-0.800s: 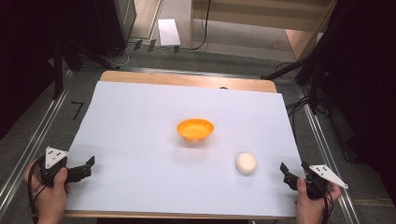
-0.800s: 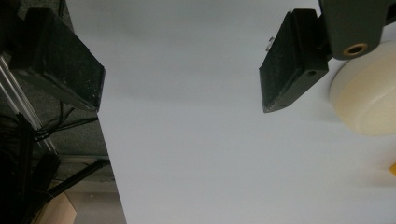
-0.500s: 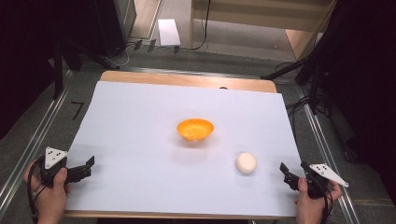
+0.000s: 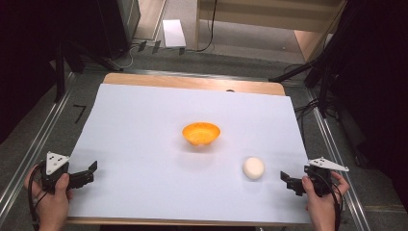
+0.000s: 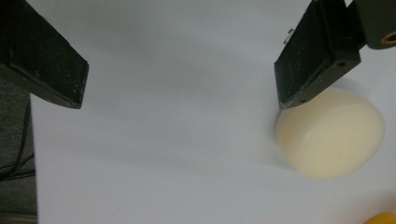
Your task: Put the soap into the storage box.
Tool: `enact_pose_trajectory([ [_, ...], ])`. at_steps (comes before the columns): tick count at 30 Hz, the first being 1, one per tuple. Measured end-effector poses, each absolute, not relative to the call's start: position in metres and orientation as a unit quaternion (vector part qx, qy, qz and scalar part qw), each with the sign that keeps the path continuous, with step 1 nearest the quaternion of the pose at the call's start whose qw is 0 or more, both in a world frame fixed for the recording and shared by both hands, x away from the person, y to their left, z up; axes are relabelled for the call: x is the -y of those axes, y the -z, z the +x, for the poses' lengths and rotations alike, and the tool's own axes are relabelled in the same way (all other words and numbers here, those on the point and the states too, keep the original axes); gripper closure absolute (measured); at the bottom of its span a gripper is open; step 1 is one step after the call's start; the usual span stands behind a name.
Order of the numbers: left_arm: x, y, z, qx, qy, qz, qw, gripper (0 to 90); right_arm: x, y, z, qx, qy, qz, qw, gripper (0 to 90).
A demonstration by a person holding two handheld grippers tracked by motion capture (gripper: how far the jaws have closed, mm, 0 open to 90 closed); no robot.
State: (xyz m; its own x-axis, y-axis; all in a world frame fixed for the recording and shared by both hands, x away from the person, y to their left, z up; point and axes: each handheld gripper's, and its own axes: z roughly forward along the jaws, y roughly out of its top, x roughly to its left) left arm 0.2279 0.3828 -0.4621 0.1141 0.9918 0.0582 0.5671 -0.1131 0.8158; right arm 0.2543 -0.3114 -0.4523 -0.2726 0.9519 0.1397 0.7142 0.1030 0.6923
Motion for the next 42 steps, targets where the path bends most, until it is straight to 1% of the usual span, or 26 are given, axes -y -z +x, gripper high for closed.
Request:
enact_pose_trajectory([
  [1, -0.383, 0.462, 0.228, -0.581, -0.325, 0.671, 0.326, 0.3, 0.311, 0.452, 0.254, -0.722, -0.34, 0.577, 0.175, 3.4],
  [4, -0.382, 0.462, 0.228, -0.58, -0.326, 0.672, 0.326, 0.3, 0.304, 0.447, 0.258, -0.744, -0.314, 0.57, 0.15, 3.4],
  [11, -0.383, 0.462, 0.228, -0.58, -0.325, 0.672, 0.327, 0.3, 0.294, 0.442, 0.266, -0.767, -0.279, 0.563, 0.13, 3.4],
  [14, -0.383, 0.462, 0.228, -0.58, -0.323, 0.672, 0.328, 0.3, 0.288, 0.44, 0.272, -0.776, -0.255, 0.566, 0.112, 3.4],
  [16, -0.383, 0.462, 0.228, -0.58, -0.323, 0.672, 0.328, 0.3, 0.288, 0.44, 0.273, -0.779, -0.25, 0.564, 0.111, 3.4],
  [19, -0.383, 0.462, 0.228, -0.58, -0.322, 0.672, 0.328, 0.3, 0.28, 0.437, 0.278, -0.792, -0.227, 0.559, 0.091, 3.6],
  [23, -0.383, 0.462, 0.228, -0.58, -0.322, 0.672, 0.328, 0.3, 0.274, 0.435, 0.282, -0.8, -0.211, 0.557, 0.079, 4.9],
  [25, -0.383, 0.462, 0.228, -0.58, -0.321, 0.673, 0.328, 0.3, 0.267, 0.435, 0.286, -0.812, -0.189, 0.548, 0.062, 6.9],
  [28, -0.383, 0.462, 0.228, -0.58, -0.321, 0.674, 0.328, 0.3, 0.26, 0.437, 0.288, -0.823, -0.169, 0.539, 0.059, 7.2],
  [30, -0.383, 0.462, 0.228, -0.58, -0.321, 0.674, 0.327, 0.3, 0.257, 0.438, 0.289, -0.828, -0.165, 0.533, 0.05, 7.7],
  [33, -0.383, 0.462, 0.228, -0.579, -0.322, 0.674, 0.327, 0.3, 0.252, 0.44, 0.289, -0.835, -0.166, 0.523, 0.037, 10.8],
  [37, -0.383, 0.462, 0.228, -0.579, -0.323, 0.673, 0.327, 0.3, 0.248, 0.442, 0.29, -0.838, -0.165, 0.52, 0.032, 13.1],
  [40, -0.383, 0.462, 0.228, -0.579, -0.323, 0.673, 0.328, 0.3, 0.246, 0.442, 0.291, -0.836, -0.171, 0.52, 0.026, 13.1],
  [42, -0.383, 0.462, 0.228, -0.579, -0.322, 0.674, 0.327, 0.3, 0.242, 0.441, 0.292, -0.832, -0.181, 0.524, 0.013, 13.2],
])
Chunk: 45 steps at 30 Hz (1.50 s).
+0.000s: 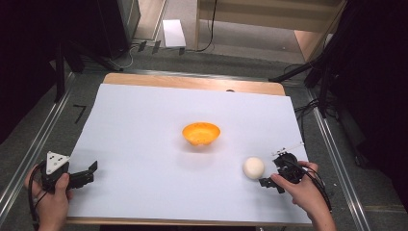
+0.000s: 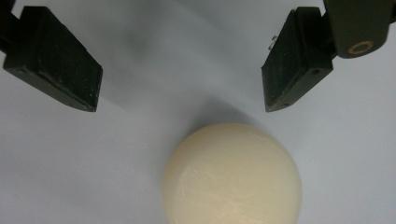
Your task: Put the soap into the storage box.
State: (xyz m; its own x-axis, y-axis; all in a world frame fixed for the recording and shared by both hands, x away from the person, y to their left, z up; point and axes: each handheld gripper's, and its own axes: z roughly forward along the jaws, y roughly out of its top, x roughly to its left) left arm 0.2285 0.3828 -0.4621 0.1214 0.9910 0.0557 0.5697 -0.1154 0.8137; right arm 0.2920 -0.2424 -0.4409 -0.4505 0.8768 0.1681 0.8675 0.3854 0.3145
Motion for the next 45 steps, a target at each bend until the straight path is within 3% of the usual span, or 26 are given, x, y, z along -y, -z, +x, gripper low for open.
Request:
enact_pose_trajectory([
  [11, -0.383, 0.462, 0.228, -0.58, -0.322, 0.674, 0.327, 0.3, 0.222, 0.441, 0.296, -0.836, -0.193, 0.513, 0.006, 14.2],
  [32, -0.383, 0.462, 0.228, -0.58, -0.321, 0.673, 0.327, 0.3, 0.197, 0.449, 0.311, -0.826, -0.197, 0.527, 0.046, 23.7],
  [45, -0.383, 0.462, 0.228, -0.58, -0.321, 0.673, 0.327, 0.3, 0.193, 0.429, 0.317, -0.818, -0.236, 0.523, 0.055, 23.7],
])
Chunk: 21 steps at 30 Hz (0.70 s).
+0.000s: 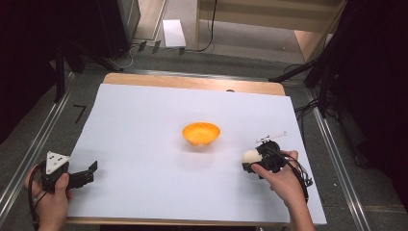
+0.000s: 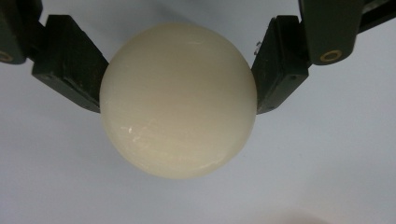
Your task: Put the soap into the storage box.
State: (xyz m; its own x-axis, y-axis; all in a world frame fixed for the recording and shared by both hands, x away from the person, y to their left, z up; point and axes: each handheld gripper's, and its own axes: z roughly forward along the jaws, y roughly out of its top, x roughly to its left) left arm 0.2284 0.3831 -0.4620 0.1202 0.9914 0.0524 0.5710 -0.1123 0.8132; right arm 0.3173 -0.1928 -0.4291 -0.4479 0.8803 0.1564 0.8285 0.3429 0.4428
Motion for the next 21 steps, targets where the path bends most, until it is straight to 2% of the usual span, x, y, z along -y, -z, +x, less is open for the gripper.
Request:
enact_pose_trajectory([
  [21, -0.384, 0.462, 0.228, -0.58, -0.319, 0.673, 0.33, 0.3, 0.152, 0.416, 0.343, -0.836, -0.241, 0.488, 0.06, 23.7],
])
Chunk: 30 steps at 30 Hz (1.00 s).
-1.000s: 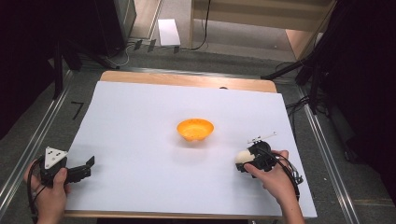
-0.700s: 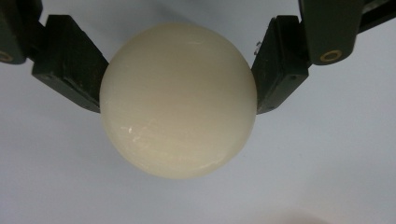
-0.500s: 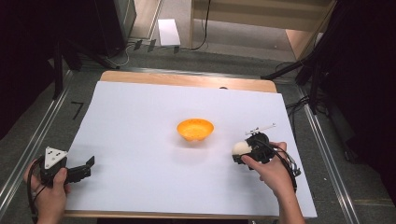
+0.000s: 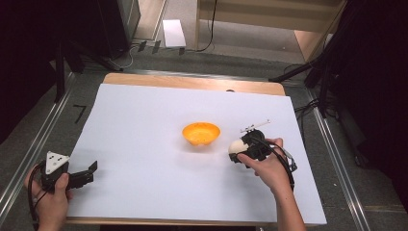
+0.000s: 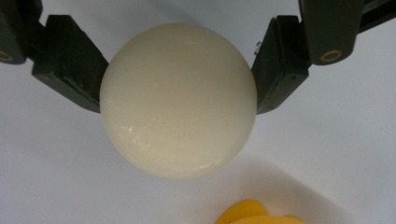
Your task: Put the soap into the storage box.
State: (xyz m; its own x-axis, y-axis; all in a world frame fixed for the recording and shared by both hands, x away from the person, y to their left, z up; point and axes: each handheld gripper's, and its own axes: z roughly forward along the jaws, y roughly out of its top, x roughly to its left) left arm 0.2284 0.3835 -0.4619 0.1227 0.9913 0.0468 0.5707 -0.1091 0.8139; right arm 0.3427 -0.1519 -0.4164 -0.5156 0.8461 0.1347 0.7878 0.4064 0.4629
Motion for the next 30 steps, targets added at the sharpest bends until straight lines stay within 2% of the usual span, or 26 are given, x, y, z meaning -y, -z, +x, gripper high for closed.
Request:
enact_pose_trajectory([
  [30, -0.384, 0.462, 0.229, -0.581, -0.318, 0.672, 0.332, 0.3, 0.109, 0.386, 0.364, -0.841, -0.268, 0.466, 0.057, 23.7],
])
